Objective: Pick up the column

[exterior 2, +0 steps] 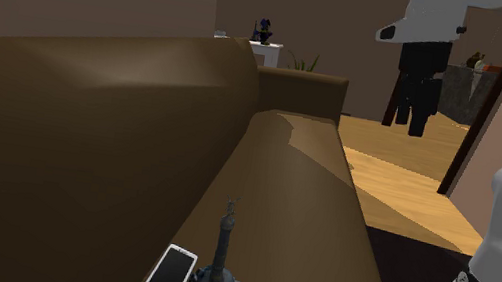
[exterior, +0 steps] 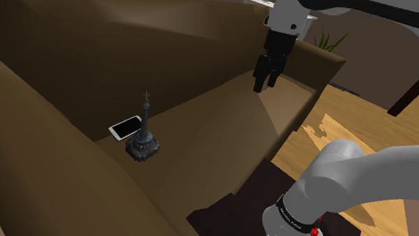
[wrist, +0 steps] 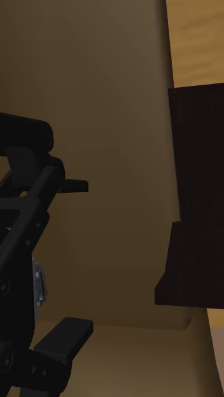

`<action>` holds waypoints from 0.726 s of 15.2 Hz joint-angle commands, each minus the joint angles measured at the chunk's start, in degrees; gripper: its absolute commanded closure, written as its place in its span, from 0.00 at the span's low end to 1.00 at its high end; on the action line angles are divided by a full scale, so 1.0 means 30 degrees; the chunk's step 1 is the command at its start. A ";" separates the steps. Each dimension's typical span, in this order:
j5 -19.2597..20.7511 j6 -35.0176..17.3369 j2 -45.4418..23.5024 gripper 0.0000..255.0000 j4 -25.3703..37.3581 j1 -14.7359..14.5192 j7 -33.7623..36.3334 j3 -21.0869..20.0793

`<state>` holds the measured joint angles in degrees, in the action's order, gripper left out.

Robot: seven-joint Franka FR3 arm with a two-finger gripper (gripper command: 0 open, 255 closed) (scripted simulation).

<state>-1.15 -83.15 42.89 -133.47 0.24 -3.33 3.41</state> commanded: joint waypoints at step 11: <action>-0.1378 -0.4091 -0.5756 0.00 0.2205 -0.1346 0.0822 -0.1667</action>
<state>-5.03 -94.23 27.10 -127.37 -3.48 -0.93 -1.23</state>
